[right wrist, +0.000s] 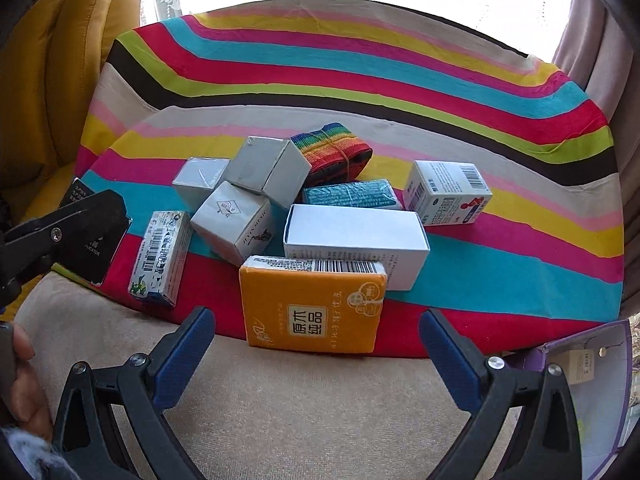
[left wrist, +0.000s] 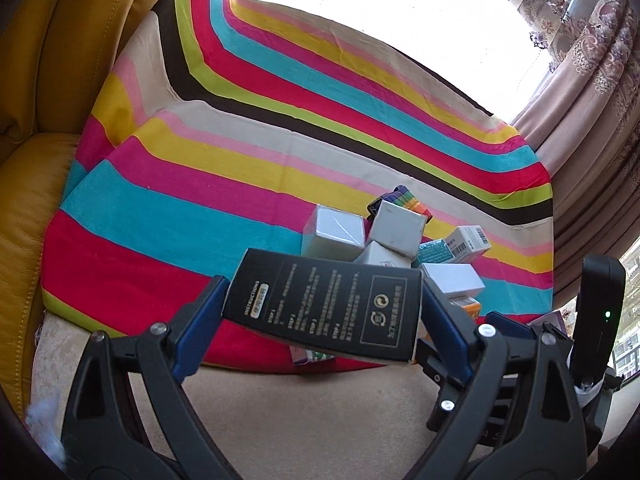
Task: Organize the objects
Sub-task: 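Grasp the orange box with the right tool while the left tool holds the black box, then carry the black box and orange box toward the storage box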
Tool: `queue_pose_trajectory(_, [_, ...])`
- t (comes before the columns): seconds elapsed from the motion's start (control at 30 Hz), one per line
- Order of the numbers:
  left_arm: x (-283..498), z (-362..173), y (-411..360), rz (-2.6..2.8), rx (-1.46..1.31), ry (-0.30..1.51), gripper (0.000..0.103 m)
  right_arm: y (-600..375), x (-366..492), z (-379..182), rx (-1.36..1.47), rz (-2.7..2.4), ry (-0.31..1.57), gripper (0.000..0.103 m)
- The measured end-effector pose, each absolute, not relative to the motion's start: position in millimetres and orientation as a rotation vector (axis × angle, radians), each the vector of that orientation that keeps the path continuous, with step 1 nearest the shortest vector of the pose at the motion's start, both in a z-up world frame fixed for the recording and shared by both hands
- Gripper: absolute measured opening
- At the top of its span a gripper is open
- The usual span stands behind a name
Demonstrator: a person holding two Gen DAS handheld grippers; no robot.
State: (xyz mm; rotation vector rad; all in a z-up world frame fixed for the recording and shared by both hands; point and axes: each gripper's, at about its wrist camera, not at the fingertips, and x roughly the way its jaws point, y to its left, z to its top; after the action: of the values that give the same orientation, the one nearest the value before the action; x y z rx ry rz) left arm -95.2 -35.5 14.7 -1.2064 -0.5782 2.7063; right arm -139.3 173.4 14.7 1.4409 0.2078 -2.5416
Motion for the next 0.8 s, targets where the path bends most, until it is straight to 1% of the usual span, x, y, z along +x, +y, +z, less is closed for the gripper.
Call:
queue_pose_trajectory(0.1, [-92.9,14.2,-36.5,2.701,-1.207,-0.596,0.094,170.2,-147.5,8.6,1.473,-2.546,0.206,0.102])
queue_pose_trajectory(0.13, [-92.7,13.6,-37.2,2.701,-1.206,-0.601,0.094,169.3,-150.2,6.0,1.485,-2.541,0.206,0.100])
queue_pose_trajectory(0.2, [-91.6,12.7,-38.6,2.700,-1.203,-0.610,0.094,167.6,-153.5,0.8,1.507,-2.530,0.213,0.094])
queue_pose_trajectory(0.27, [-91.4,12.0,-38.6,2.699,-1.203,-0.611,0.094,168.2,-156.0,-4.5,1.530,-2.522,0.212,0.083])
queue_pose_trajectory(0.33, [-90.4,11.8,-38.1,2.703,-1.201,-0.606,0.094,170.1,-157.1,-8.2,1.547,-2.511,0.194,0.077])
queue_pose_trajectory(0.6, [-85.2,16.6,-33.6,2.759,-1.189,-0.558,0.094,174.9,-145.6,-2.9,1.481,-2.536,0.198,0.075])
queue_pose_trajectory(0.8, [-77.1,24.2,-27.2,2.826,-1.181,-0.484,0.094,181.9,-133.5,8.4,1.405,-2.562,0.156,0.075])
